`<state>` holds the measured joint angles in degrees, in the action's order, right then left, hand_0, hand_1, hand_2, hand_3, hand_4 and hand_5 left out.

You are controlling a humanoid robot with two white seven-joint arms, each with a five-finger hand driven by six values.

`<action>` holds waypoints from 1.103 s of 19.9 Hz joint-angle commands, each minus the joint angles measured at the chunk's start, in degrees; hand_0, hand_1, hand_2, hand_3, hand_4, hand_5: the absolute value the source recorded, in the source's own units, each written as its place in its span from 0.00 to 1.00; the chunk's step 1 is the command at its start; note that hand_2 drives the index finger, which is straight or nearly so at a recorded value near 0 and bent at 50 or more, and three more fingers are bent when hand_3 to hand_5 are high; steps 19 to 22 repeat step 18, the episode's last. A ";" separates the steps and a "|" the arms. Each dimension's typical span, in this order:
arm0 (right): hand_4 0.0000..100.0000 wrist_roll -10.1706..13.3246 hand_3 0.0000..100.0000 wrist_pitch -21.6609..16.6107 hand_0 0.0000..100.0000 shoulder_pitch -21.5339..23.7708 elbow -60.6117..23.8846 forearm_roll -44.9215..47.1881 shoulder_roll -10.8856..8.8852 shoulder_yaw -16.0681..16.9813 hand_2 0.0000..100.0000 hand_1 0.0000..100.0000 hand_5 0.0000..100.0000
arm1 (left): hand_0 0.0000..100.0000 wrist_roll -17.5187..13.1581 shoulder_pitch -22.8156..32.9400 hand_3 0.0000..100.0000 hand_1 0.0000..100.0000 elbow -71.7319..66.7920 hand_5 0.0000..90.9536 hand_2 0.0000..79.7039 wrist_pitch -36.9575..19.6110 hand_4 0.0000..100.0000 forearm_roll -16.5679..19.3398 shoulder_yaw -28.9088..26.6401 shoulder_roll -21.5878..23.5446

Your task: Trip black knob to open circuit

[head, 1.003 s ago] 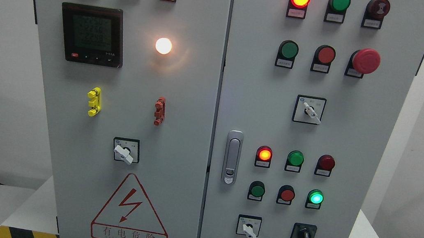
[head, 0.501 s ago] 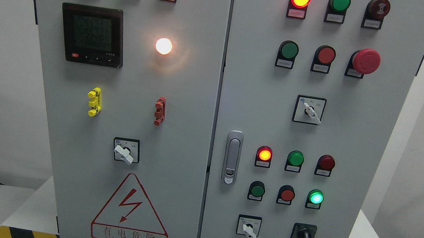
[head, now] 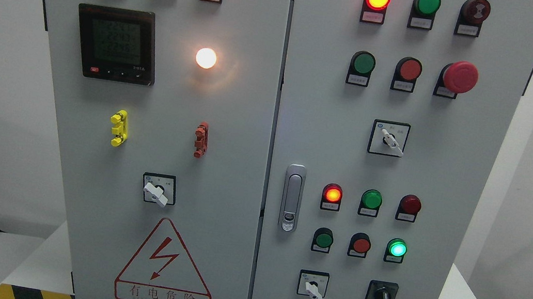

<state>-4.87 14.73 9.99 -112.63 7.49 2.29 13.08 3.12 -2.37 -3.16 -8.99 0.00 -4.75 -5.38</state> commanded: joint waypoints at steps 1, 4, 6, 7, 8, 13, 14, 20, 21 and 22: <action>0.23 -0.14 0.25 -0.05 0.00 3.45 -5.67 1.12 0.17 0.98 0.16 0.00 0.21 | 0.12 0.05 0.00 0.00 0.39 0.00 0.00 0.00 0.02 0.00 1.76 0.00 -0.07; 0.22 -0.06 0.23 0.04 0.00 3.89 -5.76 1.47 0.26 0.98 0.15 0.00 0.20 | 0.12 0.05 0.00 0.00 0.39 0.00 0.00 0.00 0.02 0.00 1.76 0.00 0.02; 0.19 -0.06 0.21 0.12 0.00 3.98 -5.85 1.74 0.26 0.98 0.13 0.00 0.18 | 0.12 0.05 0.00 0.00 0.39 0.00 0.00 0.00 0.02 0.00 1.76 0.00 0.02; 0.18 -0.06 0.21 0.21 0.00 3.98 -5.85 1.74 0.26 0.90 0.13 0.00 0.18 | 0.12 0.05 0.00 0.00 0.39 0.00 0.00 0.00 0.02 0.00 1.76 0.00 0.02; 0.18 -0.06 0.20 0.21 0.00 3.98 -5.93 1.74 0.26 0.90 0.12 0.00 0.17 | 0.12 0.05 0.00 0.00 0.39 0.00 0.00 0.00 0.02 0.00 1.76 0.00 0.02; 0.18 0.03 0.20 0.30 0.00 3.89 -5.85 1.74 0.52 0.72 0.11 0.00 0.17 | 0.12 0.05 0.00 0.00 0.39 0.00 0.00 0.00 0.02 0.00 1.76 0.00 0.02; 0.18 0.03 0.20 0.30 0.00 3.89 -5.85 1.74 0.52 0.63 0.11 0.00 0.17 | 0.12 0.05 0.00 0.00 0.39 0.00 0.00 0.00 0.02 0.00 1.76 0.00 0.02; 0.18 0.03 0.20 0.39 0.00 3.63 -5.85 1.74 0.61 0.55 0.11 0.00 0.17 | 0.12 0.05 0.00 0.00 0.39 0.00 0.00 0.00 0.02 0.00 1.76 0.00 -0.07; 0.18 0.03 0.20 0.39 0.00 3.63 -5.85 1.74 0.61 0.55 0.11 0.00 0.17 | 0.12 0.05 0.00 0.00 0.39 0.00 0.00 0.00 0.02 0.00 1.76 0.00 -0.07; 0.18 0.03 0.20 0.39 0.00 3.63 -5.85 1.74 0.61 0.55 0.11 0.00 0.17 | 0.12 0.05 0.00 0.00 0.39 0.00 0.00 0.00 0.02 0.00 1.76 0.00 -0.07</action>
